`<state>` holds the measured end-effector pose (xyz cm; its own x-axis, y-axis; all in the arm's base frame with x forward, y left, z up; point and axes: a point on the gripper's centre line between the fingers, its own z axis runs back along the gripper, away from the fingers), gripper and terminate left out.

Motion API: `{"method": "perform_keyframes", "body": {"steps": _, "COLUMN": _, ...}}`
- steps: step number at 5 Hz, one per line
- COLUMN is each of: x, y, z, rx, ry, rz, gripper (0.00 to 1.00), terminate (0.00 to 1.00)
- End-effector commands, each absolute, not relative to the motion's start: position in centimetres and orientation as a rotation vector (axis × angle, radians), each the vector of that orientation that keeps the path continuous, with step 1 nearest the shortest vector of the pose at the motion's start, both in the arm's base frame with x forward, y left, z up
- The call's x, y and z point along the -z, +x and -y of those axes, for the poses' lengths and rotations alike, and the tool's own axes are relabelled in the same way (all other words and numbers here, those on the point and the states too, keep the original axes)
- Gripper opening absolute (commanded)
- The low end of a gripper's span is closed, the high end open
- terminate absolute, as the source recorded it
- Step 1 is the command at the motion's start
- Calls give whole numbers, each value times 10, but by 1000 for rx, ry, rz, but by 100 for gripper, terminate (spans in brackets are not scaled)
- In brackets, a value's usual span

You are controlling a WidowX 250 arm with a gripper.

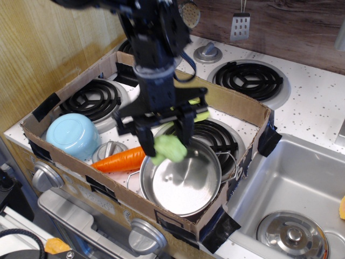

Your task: Take broccoli out of pan

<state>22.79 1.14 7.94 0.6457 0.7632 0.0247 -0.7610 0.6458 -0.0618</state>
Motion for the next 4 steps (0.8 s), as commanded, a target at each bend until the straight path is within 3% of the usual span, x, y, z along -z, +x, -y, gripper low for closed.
{"method": "perform_keyframes", "body": {"steps": 1, "x": -115, "y": 275, "z": -69, "rx": -644, "ry": 64, "rz": 139, "gripper": 0, "terminate": 0}}
{"method": "perform_keyframes", "body": {"steps": 3, "x": -101, "y": 338, "z": -123, "rx": -353, "ry": 81, "rz": 265, "gripper": 0, "terminate": 0}}
{"method": "perform_keyframes", "body": {"steps": 4, "x": -94, "y": 356, "z": -136, "rx": -286, "ry": 81, "rz": 323, "gripper": 0, "terminate": 0}}
